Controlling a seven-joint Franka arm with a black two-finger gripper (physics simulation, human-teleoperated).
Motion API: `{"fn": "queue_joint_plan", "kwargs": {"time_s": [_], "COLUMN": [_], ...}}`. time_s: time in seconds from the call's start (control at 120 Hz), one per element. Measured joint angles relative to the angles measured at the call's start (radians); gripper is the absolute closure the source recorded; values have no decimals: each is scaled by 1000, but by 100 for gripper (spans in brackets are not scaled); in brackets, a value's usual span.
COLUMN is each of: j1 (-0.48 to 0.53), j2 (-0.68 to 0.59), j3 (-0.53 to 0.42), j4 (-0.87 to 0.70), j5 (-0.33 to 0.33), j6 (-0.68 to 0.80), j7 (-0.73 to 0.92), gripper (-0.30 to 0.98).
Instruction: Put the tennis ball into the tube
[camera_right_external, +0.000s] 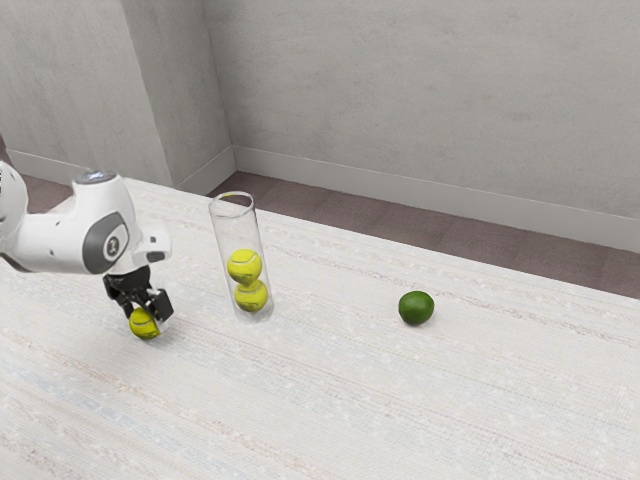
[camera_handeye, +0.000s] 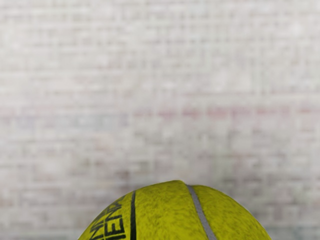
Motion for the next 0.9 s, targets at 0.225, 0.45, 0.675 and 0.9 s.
{"fn": "queue_joint_plan", "kwargs": {"time_s": [0.225, 0.45, 0.675, 0.9], "j1": [0, 0, -3, 5], "j2": [9, -5, -132, -317], "j3": [-1, -3, -18, -78], "j4": [1, 2, 2, 64], "j5": [1, 3, 13, 22], "j6": [10, -3, -87, -256], "j7": [29, 44, 23, -46], "gripper": [21, 32, 42, 44]}}
